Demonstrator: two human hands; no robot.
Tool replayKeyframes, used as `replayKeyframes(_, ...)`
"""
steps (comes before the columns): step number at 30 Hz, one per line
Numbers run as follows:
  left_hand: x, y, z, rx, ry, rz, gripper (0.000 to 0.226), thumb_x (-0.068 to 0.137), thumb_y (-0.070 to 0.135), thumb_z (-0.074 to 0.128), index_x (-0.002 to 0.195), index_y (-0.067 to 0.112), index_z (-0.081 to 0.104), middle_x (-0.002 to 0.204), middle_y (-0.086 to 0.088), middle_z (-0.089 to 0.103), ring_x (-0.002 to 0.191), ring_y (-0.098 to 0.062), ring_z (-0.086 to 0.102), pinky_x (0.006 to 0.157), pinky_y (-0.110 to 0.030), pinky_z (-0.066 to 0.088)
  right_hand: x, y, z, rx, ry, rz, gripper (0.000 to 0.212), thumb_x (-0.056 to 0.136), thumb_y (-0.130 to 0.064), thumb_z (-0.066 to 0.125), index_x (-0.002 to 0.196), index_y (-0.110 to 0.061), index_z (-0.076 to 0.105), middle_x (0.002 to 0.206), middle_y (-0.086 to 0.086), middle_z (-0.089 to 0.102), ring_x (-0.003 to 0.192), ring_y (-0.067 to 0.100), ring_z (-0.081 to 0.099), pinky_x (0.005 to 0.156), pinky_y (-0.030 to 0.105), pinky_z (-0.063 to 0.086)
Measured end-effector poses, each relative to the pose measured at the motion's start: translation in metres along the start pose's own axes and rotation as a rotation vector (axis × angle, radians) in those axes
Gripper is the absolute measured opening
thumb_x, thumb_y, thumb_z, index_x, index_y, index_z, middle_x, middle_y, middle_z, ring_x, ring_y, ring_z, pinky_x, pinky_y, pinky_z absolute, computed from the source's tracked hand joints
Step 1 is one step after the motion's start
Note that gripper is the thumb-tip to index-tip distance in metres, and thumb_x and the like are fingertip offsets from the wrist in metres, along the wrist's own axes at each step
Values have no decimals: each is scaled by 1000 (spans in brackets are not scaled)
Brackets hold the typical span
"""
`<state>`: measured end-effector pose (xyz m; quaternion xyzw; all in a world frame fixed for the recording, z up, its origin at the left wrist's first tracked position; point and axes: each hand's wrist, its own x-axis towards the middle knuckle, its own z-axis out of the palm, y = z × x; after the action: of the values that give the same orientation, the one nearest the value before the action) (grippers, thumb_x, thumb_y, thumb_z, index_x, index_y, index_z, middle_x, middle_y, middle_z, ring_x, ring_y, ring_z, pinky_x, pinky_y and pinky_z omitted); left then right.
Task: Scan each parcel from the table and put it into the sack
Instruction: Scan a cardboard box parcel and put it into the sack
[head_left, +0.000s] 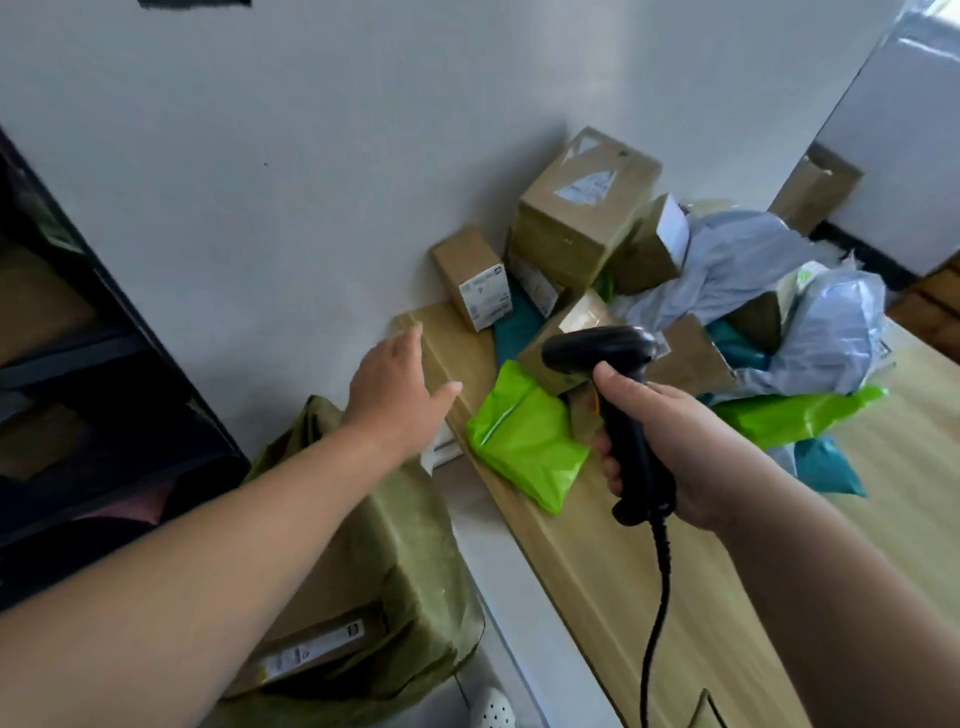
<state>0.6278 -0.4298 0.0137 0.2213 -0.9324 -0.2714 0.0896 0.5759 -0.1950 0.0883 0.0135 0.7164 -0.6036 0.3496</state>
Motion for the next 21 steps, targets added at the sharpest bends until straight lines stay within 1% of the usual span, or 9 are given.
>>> replayKeyframes(3, 31, 38, 4, -11, 16, 58, 82, 86, 46, 62, 149, 9, 24, 149, -16, 34, 136, -31, 31, 109, -37, 26, 9, -12, -26, 38, 50, -45, 37, 91, -48, 63, 83, -12, 52, 57, 6, 55, 45, 20, 51, 44, 30, 44)
replayKeyframes(5, 49, 61, 14, -18, -2, 90, 83, 84, 47, 64, 148, 11, 25, 149, -15, 35, 136, -29, 32, 109, -36, 28, 16, -17, -43, 66, 86, -53, 37, 91, -46, 63, 87, -11, 52, 57, 6, 54, 46, 21, 51, 46, 31, 44)
replayKeyframes(7, 65, 82, 29, -19, -57, 124, 86, 84, 49, 64, 149, 11, 23, 151, -13, 31, 139, -27, 29, 110, -34, 26, 25, -21, -57, 95, 127, -51, 36, 91, -46, 63, 90, -11, 53, 57, 6, 54, 46, 21, 52, 46, 31, 44)
replayKeyframes(10, 81, 105, 59, 8, -153, 154, 92, 81, 53, 64, 151, 13, 19, 153, -12, 28, 140, -26, 26, 112, -36, 24, 39, -22, -76, 123, 164, -55, 35, 92, -45, 62, 89, -11, 54, 54, 5, 54, 45, 20, 52, 44, 30, 44)
replayKeyframes(12, 88, 115, 81, 42, -206, 148, 98, 78, 56, 67, 151, 14, 17, 154, -11, 26, 141, -27, 24, 112, -37, 25, 49, -20, -86, 135, 172, -55, 35, 93, -44, 61, 91, -11, 53, 54, 5, 54, 46, 20, 52, 45, 30, 44)
replayKeyframes(15, 97, 125, 112, 101, -260, 116, 108, 72, 59, 71, 152, 17, 11, 155, -11, 21, 142, -29, 20, 115, -40, 24, 62, -15, -98, 146, 164, -50, 37, 94, -45, 59, 100, -9, 54, 56, 5, 55, 47, 20, 52, 46, 29, 44)
replayKeyframes(17, 104, 127, 128, 161, -284, 93, 114, 69, 61, 73, 152, 19, 7, 156, -12, 16, 143, -31, 16, 115, -42, 23, 69, -12, -105, 155, 150, -51, 36, 94, -46, 58, 101, -10, 54, 57, 5, 55, 47, 20, 52, 45, 29, 44)
replayKeyframes(19, 109, 127, 140, 210, -275, 74, 117, 66, 62, 74, 152, 18, 6, 153, -14, 18, 140, -32, 20, 113, -42, 25, 74, -8, -109, 168, 141, -53, 35, 94, -46, 58, 98, -11, 52, 57, 5, 55, 47, 20, 52, 45, 30, 43)
replayKeyframes(21, 113, 126, 149, 252, -223, 65, 116, 64, 62, 75, 150, 19, 11, 144, -14, 25, 131, -32, 29, 107, -41, 33, 78, -5, -112, 180, 136, -51, 34, 94, -45, 58, 94, -12, 51, 57, 5, 55, 46, 19, 52, 45, 30, 43)
